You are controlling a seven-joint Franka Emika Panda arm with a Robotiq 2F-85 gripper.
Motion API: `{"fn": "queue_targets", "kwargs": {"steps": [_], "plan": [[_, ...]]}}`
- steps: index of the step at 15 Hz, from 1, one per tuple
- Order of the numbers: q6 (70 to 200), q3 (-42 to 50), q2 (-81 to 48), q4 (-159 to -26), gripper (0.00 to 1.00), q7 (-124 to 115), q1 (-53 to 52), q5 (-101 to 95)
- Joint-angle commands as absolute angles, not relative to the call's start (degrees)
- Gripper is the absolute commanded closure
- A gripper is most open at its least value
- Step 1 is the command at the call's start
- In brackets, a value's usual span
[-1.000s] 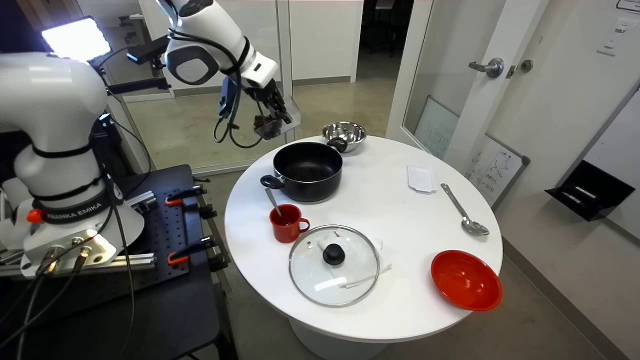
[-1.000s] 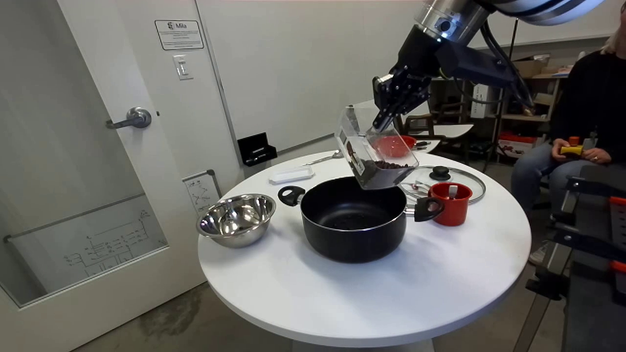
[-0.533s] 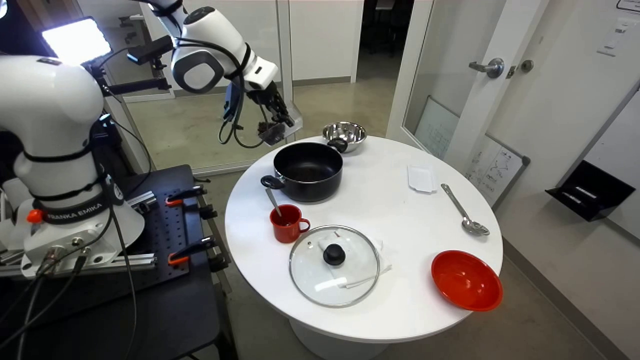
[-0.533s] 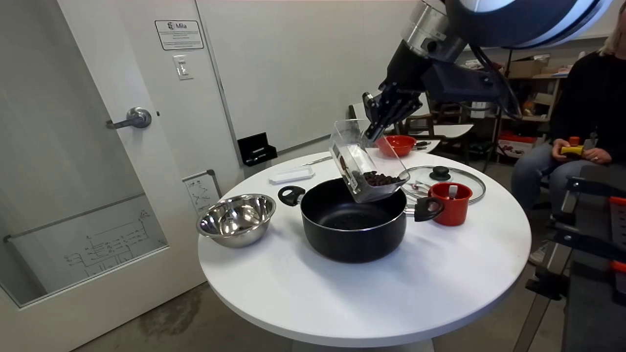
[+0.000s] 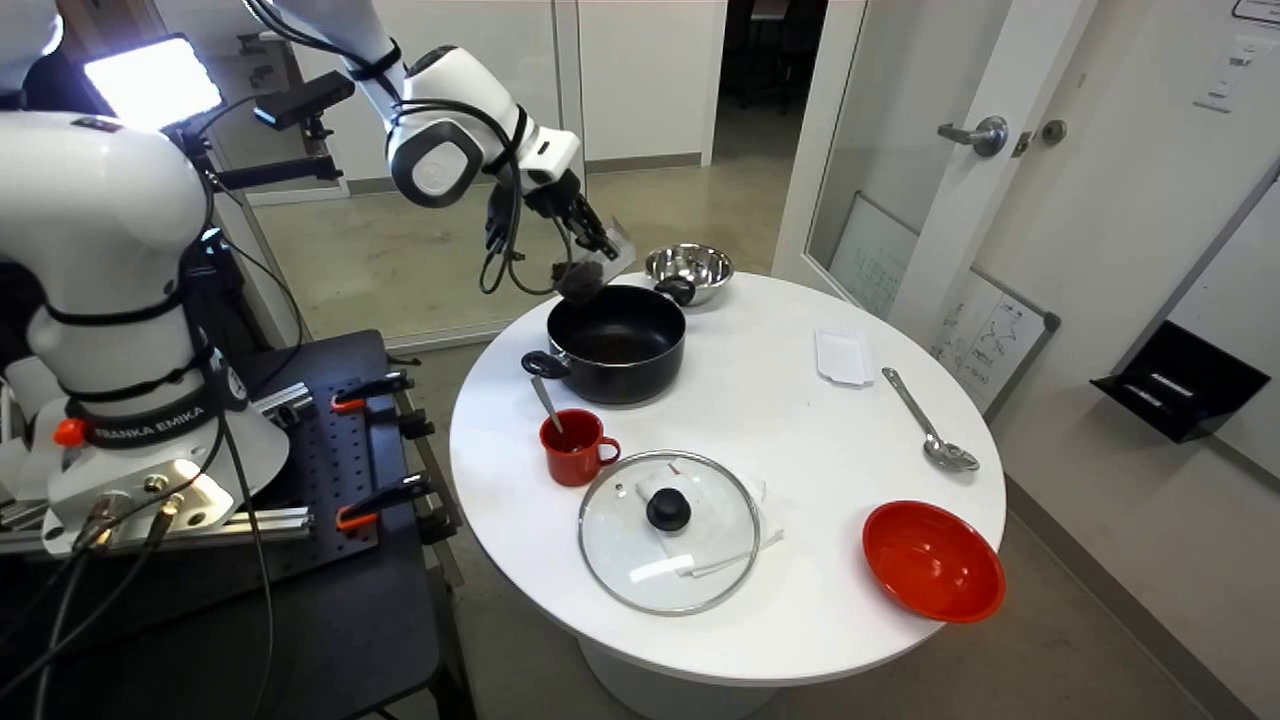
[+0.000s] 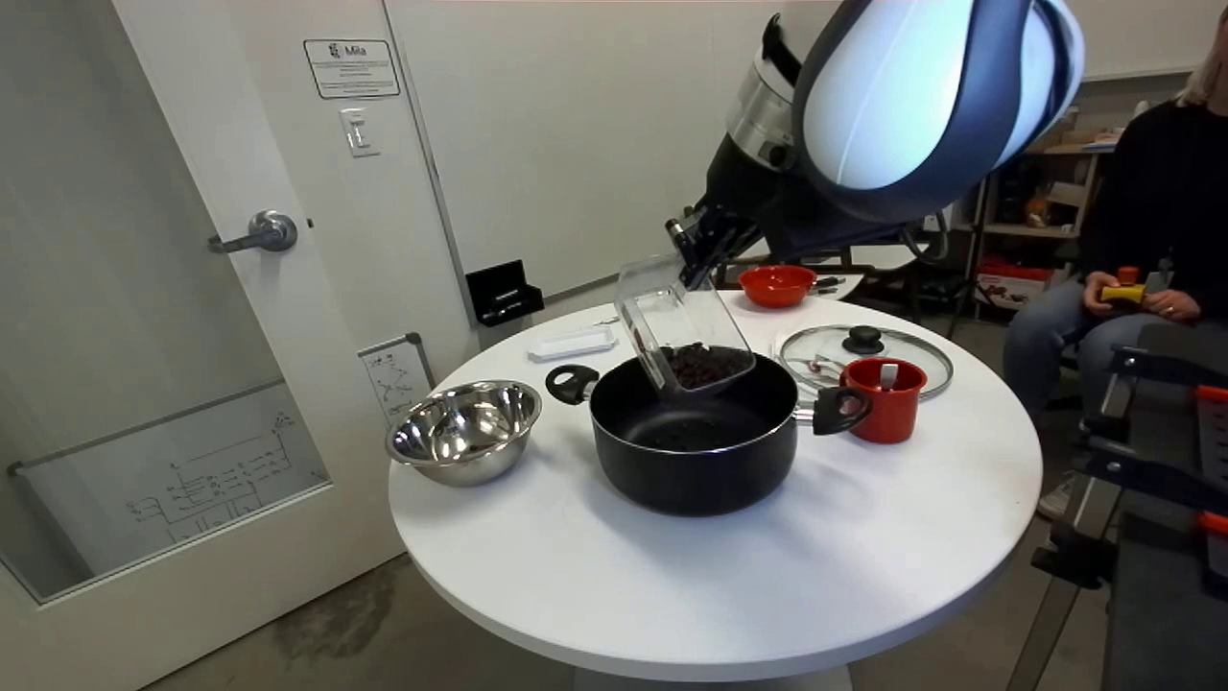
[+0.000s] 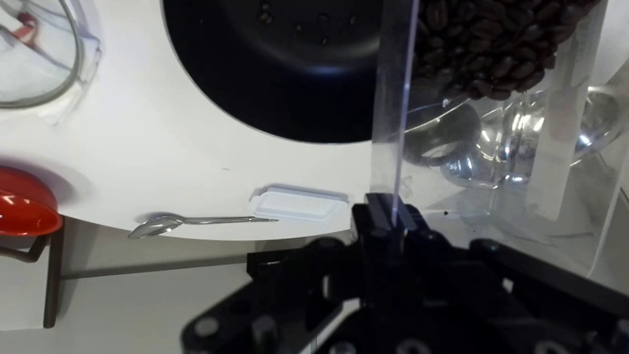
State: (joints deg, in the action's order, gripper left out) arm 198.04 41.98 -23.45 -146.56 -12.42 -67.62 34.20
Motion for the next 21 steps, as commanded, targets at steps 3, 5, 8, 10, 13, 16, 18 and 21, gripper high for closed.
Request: {"fn": "queue_targets", "kwargs": {"steps": [3,5,8,10,13,16,18,21], "plan": [[198.0,42.4,-33.7,-141.5,0.99,-15.9,-67.3,34.4],[197.8,40.1,-33.1,-142.1,0.99,-17.1,-63.6,33.3],[197.8,33.8,-28.6,-143.5,0.99,-15.7,-53.1,33.7],[197.9,30.9,-26.6,-143.9,0.99,-16.5,-47.0,34.5],[197.9,29.5,-24.8,-144.1,0.99,-20.9,-40.4,32.7],[197.9,27.1,-22.4,-143.6,0.99,-23.6,-34.8,32.3],[197.9,25.2,-21.2,-143.7,0.99,-25.5,-31.4,32.1],[196.9,22.6,-20.7,-144.0,0.99,-28.6,-26.8,33.3]]}}
